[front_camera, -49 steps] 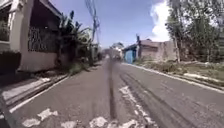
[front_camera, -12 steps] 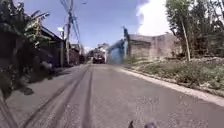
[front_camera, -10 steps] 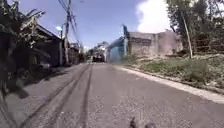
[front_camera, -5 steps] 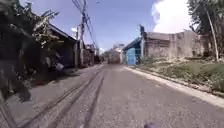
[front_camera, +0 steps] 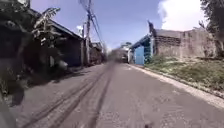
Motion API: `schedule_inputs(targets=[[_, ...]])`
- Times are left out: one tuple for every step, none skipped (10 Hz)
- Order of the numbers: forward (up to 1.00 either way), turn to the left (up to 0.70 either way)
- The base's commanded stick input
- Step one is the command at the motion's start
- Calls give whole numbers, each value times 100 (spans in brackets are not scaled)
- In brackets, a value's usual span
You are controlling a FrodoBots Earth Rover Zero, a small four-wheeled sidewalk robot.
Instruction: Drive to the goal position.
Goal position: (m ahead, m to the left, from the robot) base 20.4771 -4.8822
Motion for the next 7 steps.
schedule_inputs(targets=[[100, 0], [100, 0], [100, 0], [100, 0], [100, 0], [100, 0], [100, 0]])
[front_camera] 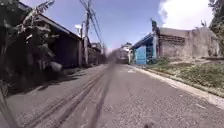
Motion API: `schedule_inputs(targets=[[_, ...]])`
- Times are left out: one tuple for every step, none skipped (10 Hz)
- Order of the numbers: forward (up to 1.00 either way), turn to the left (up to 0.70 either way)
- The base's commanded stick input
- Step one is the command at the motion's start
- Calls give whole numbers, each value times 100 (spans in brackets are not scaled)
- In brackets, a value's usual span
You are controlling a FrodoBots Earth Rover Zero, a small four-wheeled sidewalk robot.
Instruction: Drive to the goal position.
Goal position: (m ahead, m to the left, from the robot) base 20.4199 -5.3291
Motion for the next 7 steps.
schedule_inputs(targets=[[100, 0], [100, 0], [100, 0], [100, 0], [100, 0], [100, 0], [100, 0]])
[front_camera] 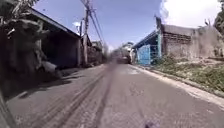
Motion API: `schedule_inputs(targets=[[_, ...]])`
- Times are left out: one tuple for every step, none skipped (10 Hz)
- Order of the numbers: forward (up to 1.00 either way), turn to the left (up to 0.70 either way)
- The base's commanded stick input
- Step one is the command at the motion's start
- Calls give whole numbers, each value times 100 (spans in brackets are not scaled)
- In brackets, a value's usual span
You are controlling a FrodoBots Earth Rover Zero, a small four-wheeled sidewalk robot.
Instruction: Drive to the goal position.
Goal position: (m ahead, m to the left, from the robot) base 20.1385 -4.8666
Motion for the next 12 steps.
schedule_inputs(targets=[[100, 0], [100, 0], [100, 14], [100, 39], [100, 15], [100, 0], [100, 0], [100, 0], [100, 0], [100, 0], [100, 0], [100, 0]])
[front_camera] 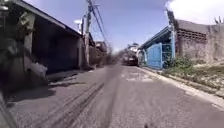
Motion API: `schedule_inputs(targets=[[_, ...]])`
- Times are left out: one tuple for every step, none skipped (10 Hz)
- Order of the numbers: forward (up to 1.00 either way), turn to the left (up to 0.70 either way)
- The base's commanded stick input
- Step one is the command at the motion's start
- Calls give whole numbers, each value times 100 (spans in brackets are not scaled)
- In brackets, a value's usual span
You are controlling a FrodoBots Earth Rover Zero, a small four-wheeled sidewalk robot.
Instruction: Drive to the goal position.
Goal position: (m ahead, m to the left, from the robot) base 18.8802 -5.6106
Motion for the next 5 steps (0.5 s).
schedule_inputs(targets=[[100, 0], [100, 0], [100, 0], [100, 0], [100, 0]])
